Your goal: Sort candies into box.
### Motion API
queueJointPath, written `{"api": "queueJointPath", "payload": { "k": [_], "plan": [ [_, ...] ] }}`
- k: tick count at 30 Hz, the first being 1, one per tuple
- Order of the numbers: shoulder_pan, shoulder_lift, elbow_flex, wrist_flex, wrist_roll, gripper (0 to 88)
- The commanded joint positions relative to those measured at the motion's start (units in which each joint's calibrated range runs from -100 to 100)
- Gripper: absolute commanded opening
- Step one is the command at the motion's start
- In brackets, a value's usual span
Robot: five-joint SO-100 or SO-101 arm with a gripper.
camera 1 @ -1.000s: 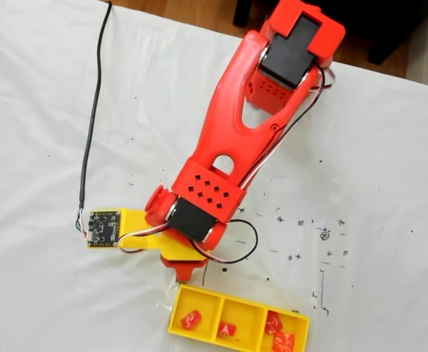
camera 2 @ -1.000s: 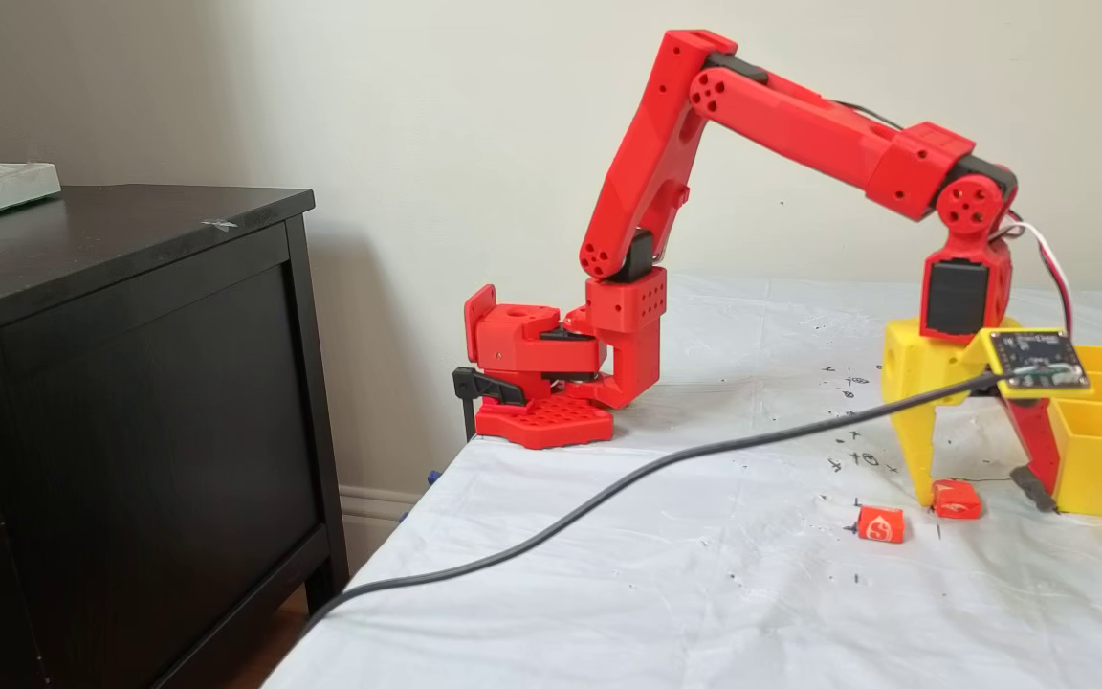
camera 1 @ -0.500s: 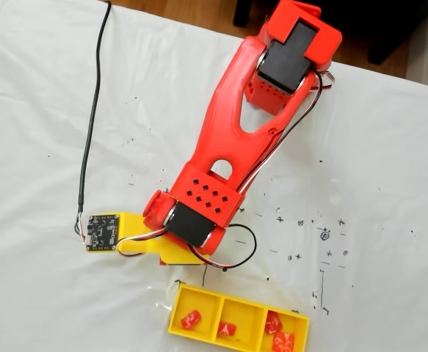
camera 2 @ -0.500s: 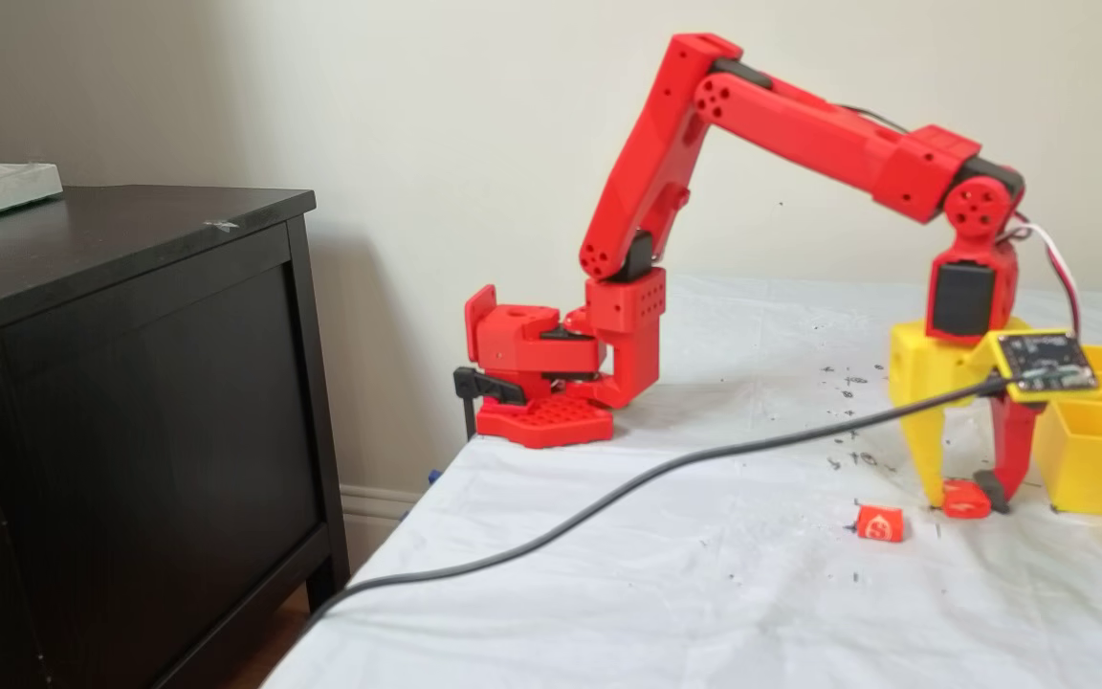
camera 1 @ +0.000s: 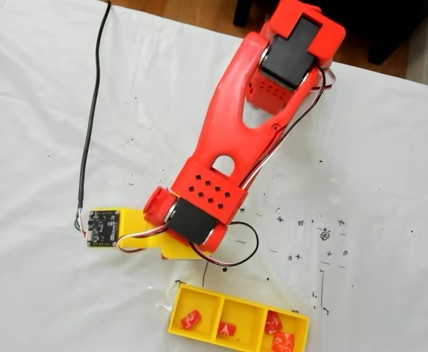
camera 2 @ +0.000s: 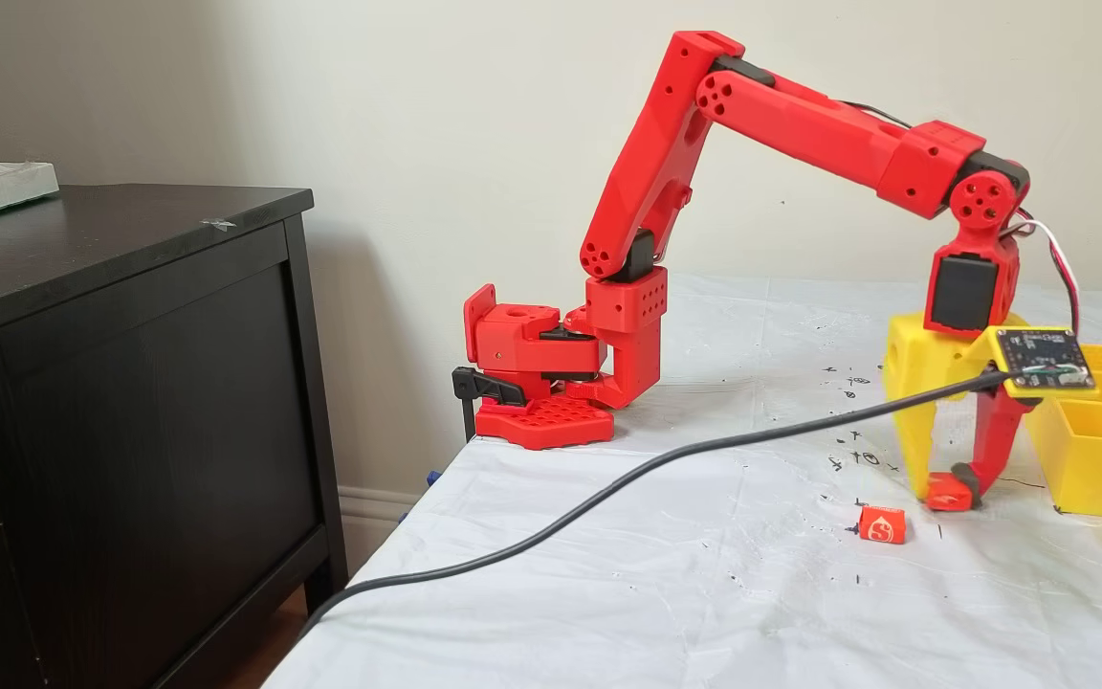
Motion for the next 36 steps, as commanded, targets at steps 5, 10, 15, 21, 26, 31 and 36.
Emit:
{"api": "queueJointPath", "payload": {
  "k": [5, 10, 15, 21, 26, 31, 36],
  "plan": [
    [-6.25, -16.76, -4.46, 1.17, -3.03, 0.1],
    [-10.6, -21.34, -5.55, -1.62, -8.5, 0.1],
    [-14.4, -23.46, -3.82, -6.94, -13.19, 0.1],
    [-18.12, -22.44, 0.28, -16.6, -16.21, 0.1],
    [-19.47, -20.23, 1.92, -20.12, -16.8, 0.1],
    [-19.75, -18.96, 3.28, -21.27, -16.46, 0.1],
    [-20.2, -15.74, 3.01, -22.0, -16.12, 0.1]
  ]
}}
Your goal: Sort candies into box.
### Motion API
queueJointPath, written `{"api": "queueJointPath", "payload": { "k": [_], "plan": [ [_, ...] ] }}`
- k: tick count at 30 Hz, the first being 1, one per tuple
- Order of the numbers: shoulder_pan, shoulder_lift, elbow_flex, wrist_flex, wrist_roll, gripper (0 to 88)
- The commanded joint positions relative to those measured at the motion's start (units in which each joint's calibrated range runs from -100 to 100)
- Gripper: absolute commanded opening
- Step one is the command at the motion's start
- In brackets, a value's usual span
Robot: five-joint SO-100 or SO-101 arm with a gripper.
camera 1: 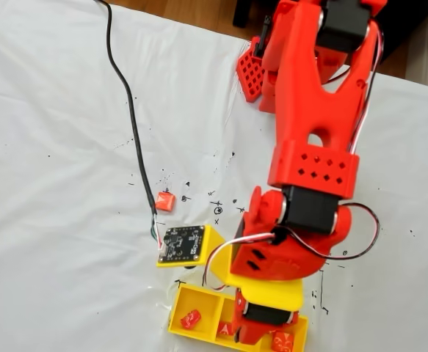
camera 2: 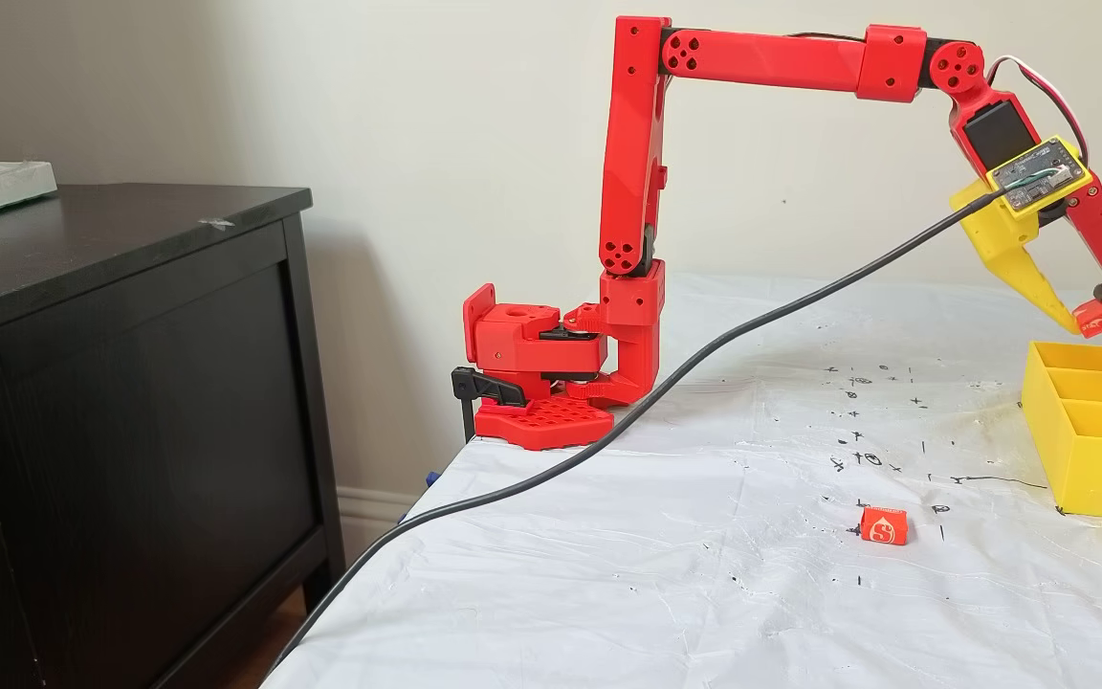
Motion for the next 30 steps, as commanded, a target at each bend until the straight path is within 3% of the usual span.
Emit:
{"api": "queueJointPath", "payload": {
  "k": [1, 16, 23, 30],
  "plan": [
    [-1.75, 0.47, -2.33, -2.0, 0.68, 0.1],
    [-0.66, 0.89, -3.33, 1.52, 1.56, 1.9],
    [-0.21, 1.49, -4.43, 2.91, 1.47, 32.3],
    [0.51, 1.4, -5.61, 3.57, 0.83, 46.9]
  ]
}}
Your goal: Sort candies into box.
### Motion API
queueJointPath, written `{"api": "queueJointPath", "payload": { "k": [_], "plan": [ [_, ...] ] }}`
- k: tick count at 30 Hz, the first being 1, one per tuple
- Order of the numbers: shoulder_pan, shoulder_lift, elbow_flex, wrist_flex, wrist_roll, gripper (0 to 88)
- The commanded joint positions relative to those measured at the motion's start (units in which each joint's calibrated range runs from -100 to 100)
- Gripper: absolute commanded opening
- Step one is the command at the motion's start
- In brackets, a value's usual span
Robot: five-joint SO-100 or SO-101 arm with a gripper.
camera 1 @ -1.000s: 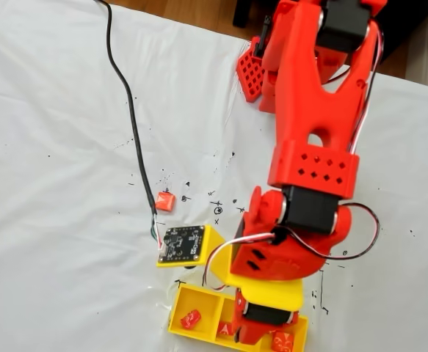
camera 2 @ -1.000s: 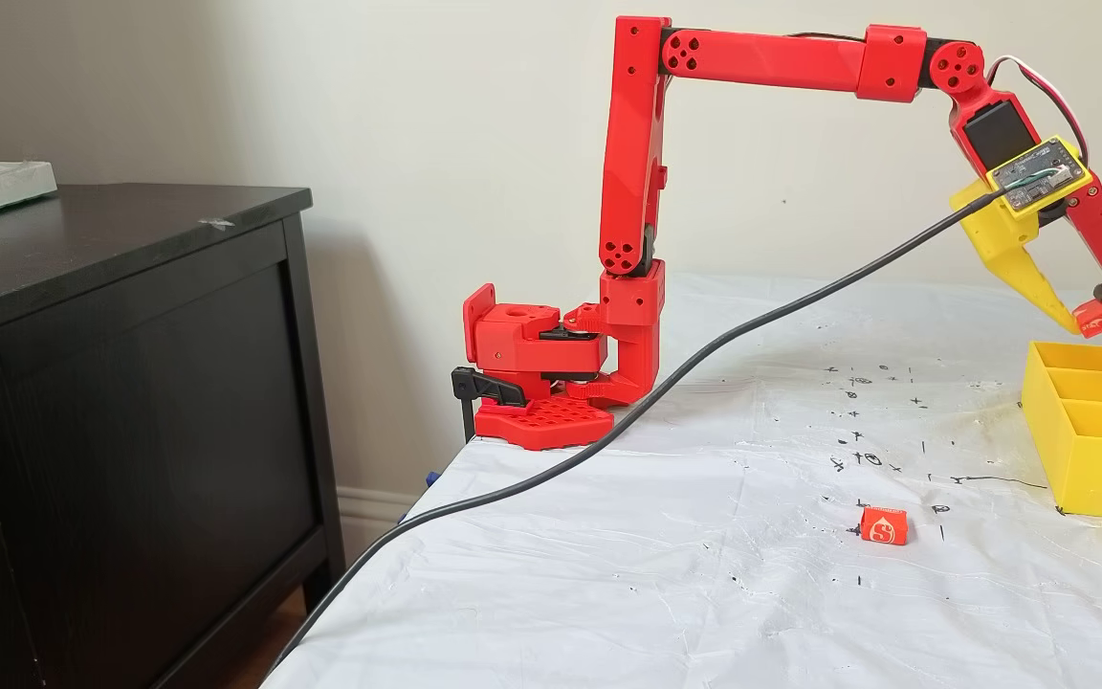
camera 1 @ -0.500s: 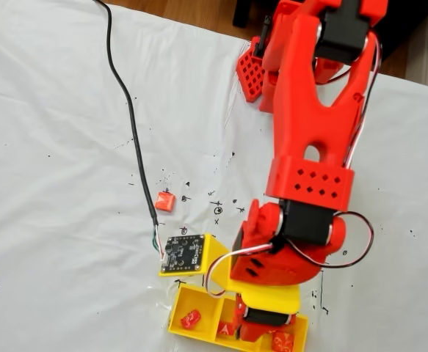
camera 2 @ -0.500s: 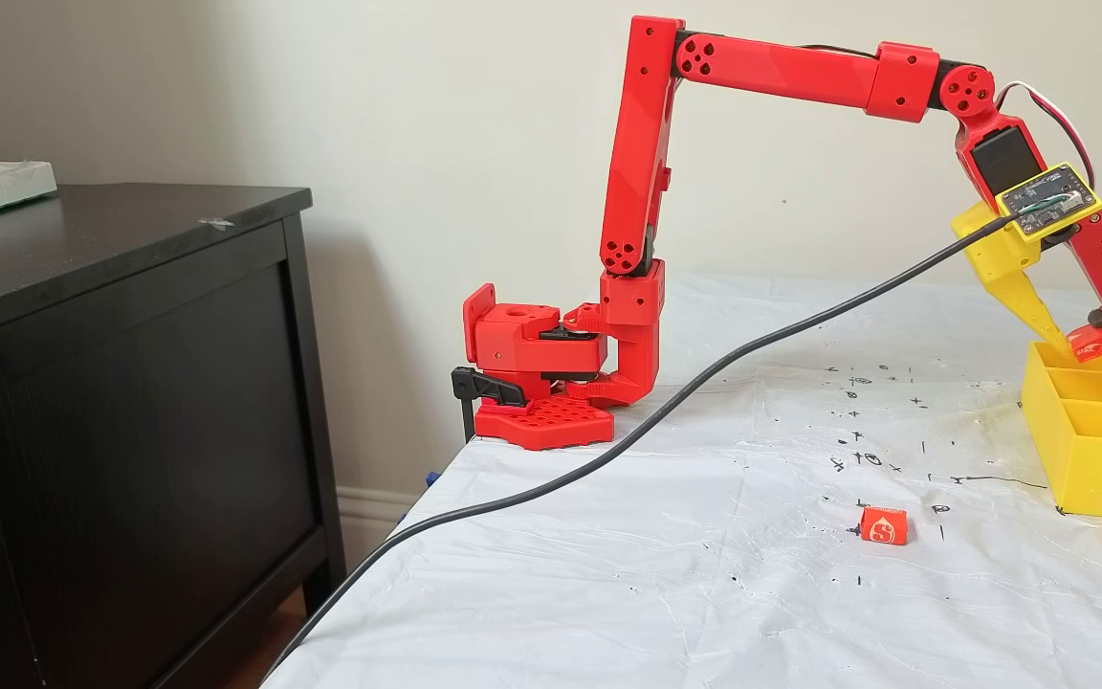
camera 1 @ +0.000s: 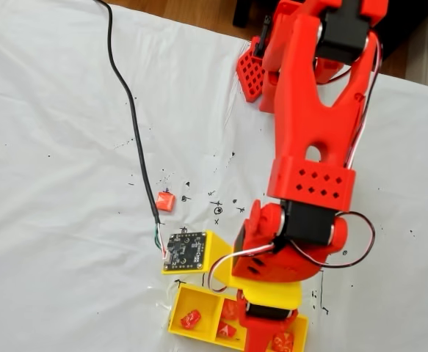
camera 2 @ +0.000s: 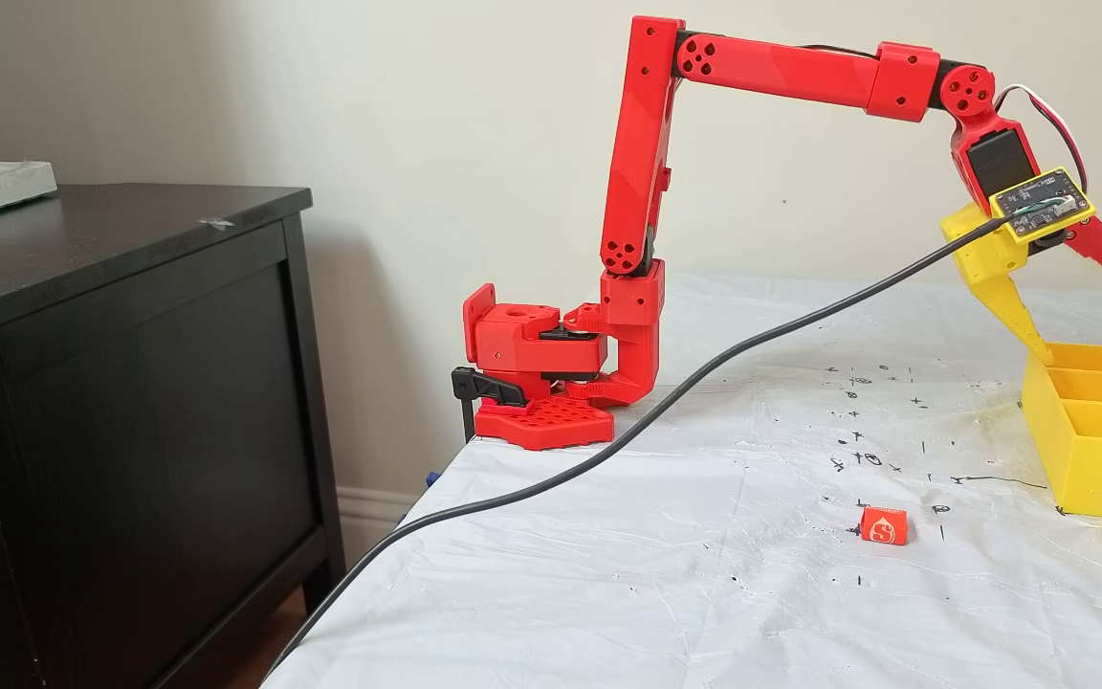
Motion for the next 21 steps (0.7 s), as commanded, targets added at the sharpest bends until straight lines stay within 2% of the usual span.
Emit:
{"api": "queueJointPath", "payload": {
  "k": [1, 6, 9, 12, 13, 21],
  "plan": [
    [0.68, -1.99, -5.88, 0.91, -0.44, 47.6],
    [1.32, -3.6, -6.25, 2.38, -0.59, 47.8],
    [1.5, -4.96, -5.7, 3.04, -0.29, 43.9],
    [1.86, -8.02, -3.43, 3.12, -0.63, 14.7],
    [1.95, -8.95, -2.61, 3.2, -0.63, 7.7],
    [3.76, -17.6, 4.49, 4.59, 0.15, 0.2]
  ]
}}
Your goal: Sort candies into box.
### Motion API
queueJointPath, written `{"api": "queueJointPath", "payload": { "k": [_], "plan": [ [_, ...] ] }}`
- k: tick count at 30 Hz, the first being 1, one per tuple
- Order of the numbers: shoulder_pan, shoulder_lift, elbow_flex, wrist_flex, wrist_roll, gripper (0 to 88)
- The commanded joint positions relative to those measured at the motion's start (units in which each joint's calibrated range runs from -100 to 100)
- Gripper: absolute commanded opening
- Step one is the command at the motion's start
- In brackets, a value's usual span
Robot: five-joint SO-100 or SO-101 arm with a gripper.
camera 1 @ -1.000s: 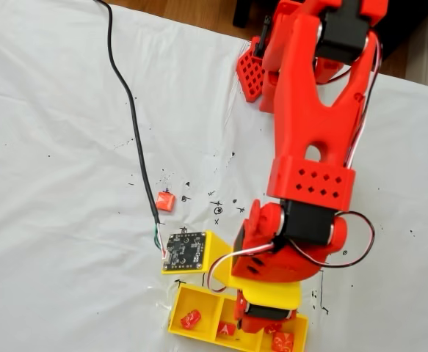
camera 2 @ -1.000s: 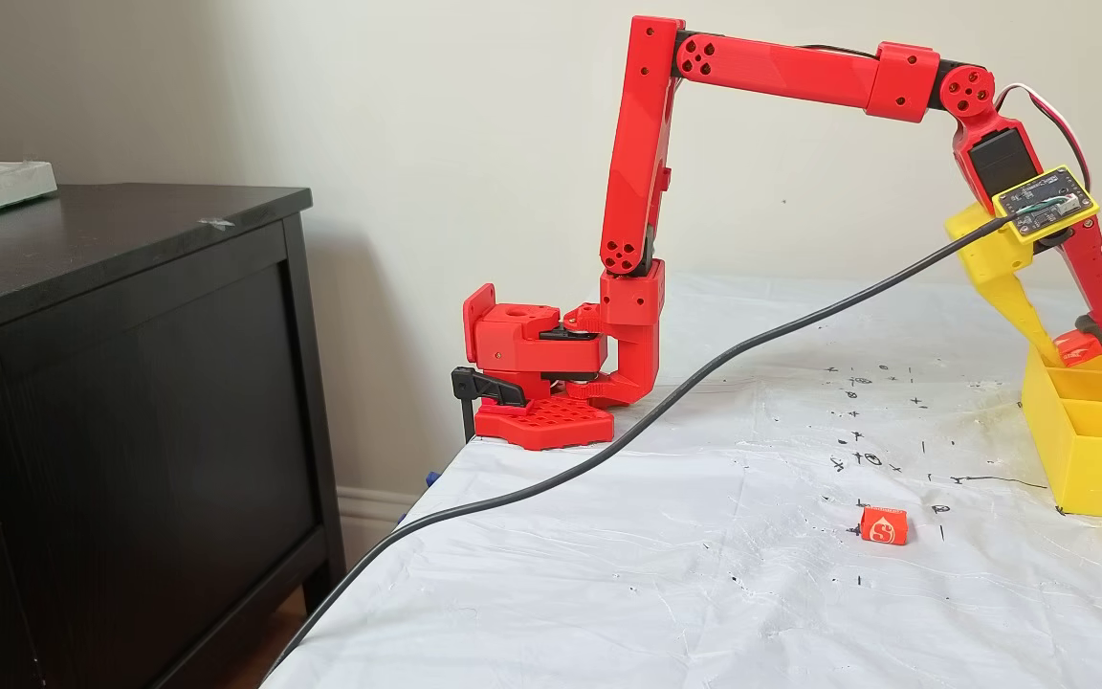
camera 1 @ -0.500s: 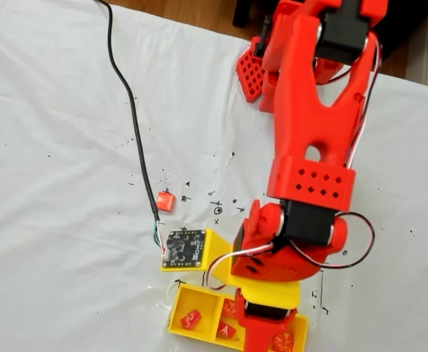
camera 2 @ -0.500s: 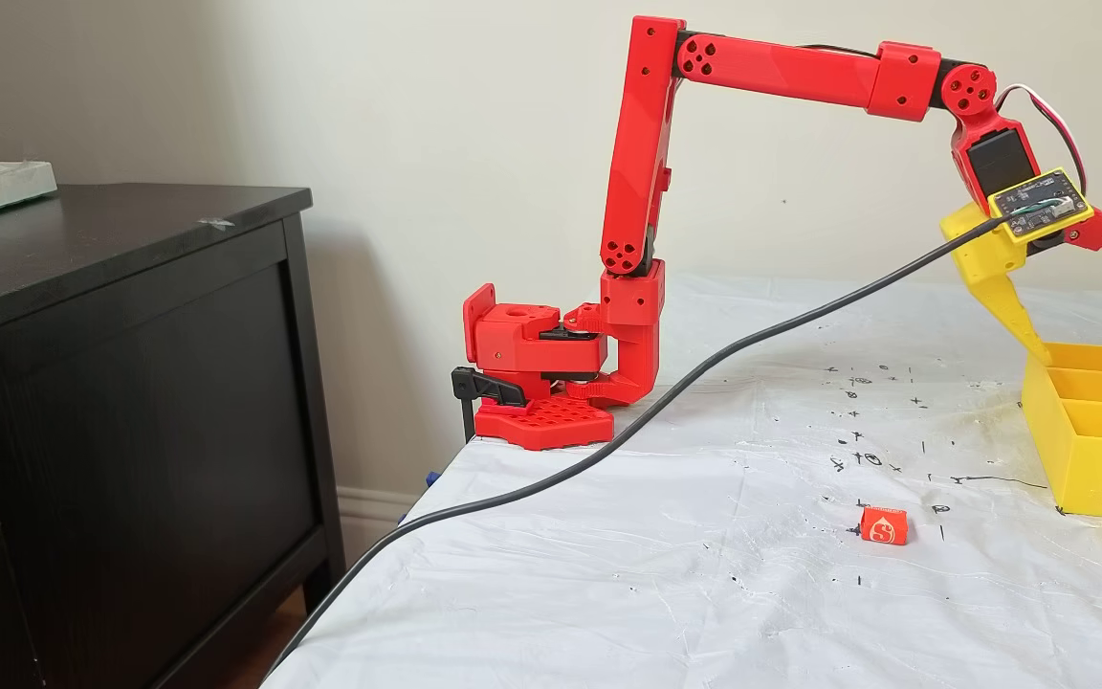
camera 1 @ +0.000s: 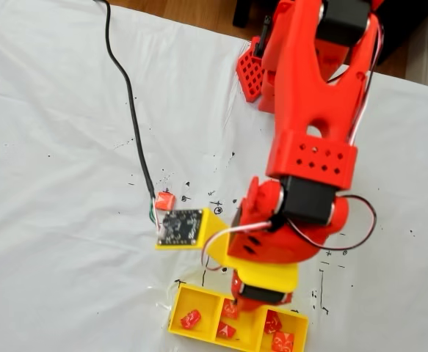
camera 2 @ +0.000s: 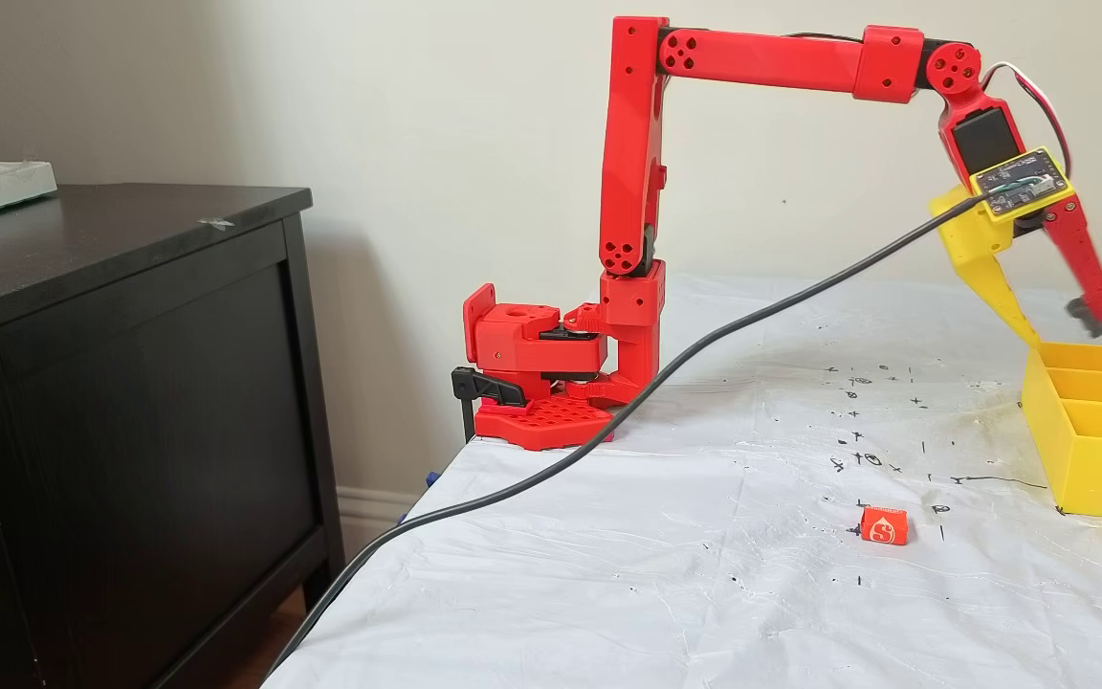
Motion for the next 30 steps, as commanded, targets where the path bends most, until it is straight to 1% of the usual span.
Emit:
{"api": "queueJointPath", "payload": {
  "k": [1, 6, 10, 11, 12, 15, 20, 30],
  "plan": [
    [1.35, -11.49, 2.35, 0.93, 1.03, 0.2],
    [2.53, -16.66, 6.72, 3.79, 3.22, 0.2],
    [6.61, -19.12, 7.45, 8.05, 6.4, 0.2],
    [7.7, -19.89, 8.18, 8.38, 7.77, 0.2],
    [10.32, -22.69, 11.73, 7.48, 11.58, 0.2],
    [14.49, -25.31, 14.64, 8.38, 16.21, 0.2],
    [20.65, -23.62, 16.46, 7.15, 18.12, 0.2],
    [28.35, -14.88, 18.65, 6.9, 23.25, 0.2]
  ]
}}
